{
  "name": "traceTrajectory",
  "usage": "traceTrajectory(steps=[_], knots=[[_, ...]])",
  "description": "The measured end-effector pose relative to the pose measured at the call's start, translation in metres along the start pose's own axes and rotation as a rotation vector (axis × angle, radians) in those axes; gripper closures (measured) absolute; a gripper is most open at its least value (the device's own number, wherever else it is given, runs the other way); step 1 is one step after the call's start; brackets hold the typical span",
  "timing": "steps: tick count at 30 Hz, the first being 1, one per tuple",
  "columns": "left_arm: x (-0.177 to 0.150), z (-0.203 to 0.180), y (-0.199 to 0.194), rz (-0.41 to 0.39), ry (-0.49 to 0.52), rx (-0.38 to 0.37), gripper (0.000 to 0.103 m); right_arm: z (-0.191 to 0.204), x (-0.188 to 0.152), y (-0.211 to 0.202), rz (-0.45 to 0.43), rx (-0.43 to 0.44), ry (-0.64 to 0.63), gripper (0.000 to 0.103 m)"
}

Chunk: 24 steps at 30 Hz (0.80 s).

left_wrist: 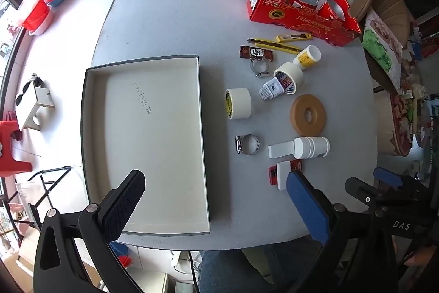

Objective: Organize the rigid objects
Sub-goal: 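Move the right tool toward the tan cork ring on the table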

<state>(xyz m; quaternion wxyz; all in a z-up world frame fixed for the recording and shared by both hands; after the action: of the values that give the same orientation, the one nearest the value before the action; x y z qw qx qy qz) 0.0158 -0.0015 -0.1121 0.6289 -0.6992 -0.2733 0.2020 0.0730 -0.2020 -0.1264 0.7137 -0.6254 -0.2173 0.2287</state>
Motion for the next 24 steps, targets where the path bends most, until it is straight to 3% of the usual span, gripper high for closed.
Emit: traceTrajectory(steps=[5, 6, 8, 10, 24], knots=[[-0.003, -0.006, -0.003, -0.007, 0.009, 0.020, 0.000, -0.007, -0.002, 0.005, 0.017, 0.007, 0.023, 0.000], [0.005, -0.006, -0.003, -0.062, 0.019, 0.044, 0.000, -0.008, -0.003, 0.007, 0.017, 0.007, 0.025, 0.000], [0.007, -0.007, -0.004, -0.076, 0.021, 0.055, 0.000, -0.007, -0.003, 0.010, 0.016, 0.005, 0.031, 0.000], [0.005, -0.012, -0.002, -0.057, 0.015, 0.027, 0.000, -0.009, -0.007, 0.009, 0.046, 0.014, 0.040, 0.000], [0.020, -0.038, 0.016, -0.046, 0.028, 0.040, 0.000, -0.026, -0.012, 0.019, 0.046, 0.011, 0.060, 0.000]])
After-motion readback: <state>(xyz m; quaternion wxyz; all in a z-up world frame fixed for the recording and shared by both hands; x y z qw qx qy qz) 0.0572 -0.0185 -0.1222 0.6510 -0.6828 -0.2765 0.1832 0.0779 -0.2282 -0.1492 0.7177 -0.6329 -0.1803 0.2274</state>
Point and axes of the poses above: each gripper's, at about its wrist camera, not at the fingertips, and y roughly the way its jaws point, z to its left, x to its top, the point moved 10 cm from there along y, roughly the way its jaws point, and after that the axes turned 8 degrees about -y, right-handed, at the moved point
